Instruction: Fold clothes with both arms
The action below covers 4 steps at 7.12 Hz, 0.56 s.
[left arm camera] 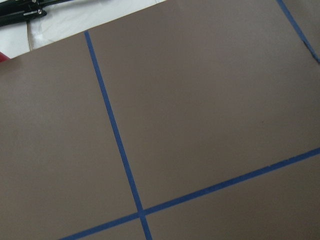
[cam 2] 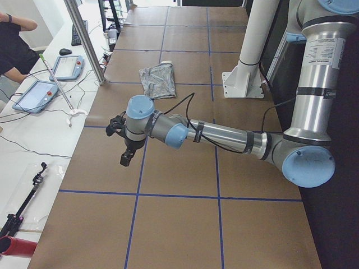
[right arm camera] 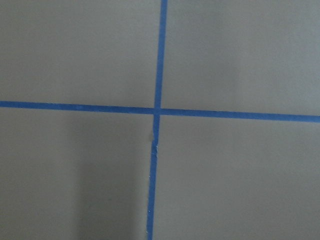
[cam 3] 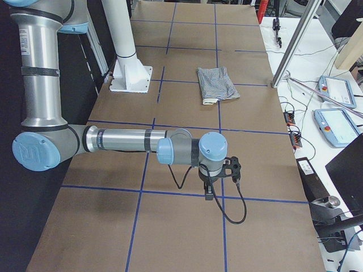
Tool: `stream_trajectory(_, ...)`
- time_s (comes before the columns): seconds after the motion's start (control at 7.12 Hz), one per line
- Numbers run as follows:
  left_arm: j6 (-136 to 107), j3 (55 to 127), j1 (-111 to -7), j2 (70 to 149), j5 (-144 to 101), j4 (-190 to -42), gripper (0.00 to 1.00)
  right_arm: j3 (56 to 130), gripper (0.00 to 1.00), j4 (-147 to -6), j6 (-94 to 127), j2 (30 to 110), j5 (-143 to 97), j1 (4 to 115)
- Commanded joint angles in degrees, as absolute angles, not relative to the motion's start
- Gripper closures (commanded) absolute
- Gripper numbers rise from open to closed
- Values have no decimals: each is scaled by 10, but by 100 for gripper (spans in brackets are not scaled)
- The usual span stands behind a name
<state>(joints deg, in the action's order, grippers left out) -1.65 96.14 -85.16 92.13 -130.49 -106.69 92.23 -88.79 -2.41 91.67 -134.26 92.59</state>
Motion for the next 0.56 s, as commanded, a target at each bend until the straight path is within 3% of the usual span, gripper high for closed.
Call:
stream_trajectory(0.0,-14,958,-853,894,-1303,-1048,0,917,0,-862,-17,933,-1327,927)
stream_trajectory(0.42,85,975,-880,899,-1302,-913,0,922,0,-859,74,914,-1344,881)
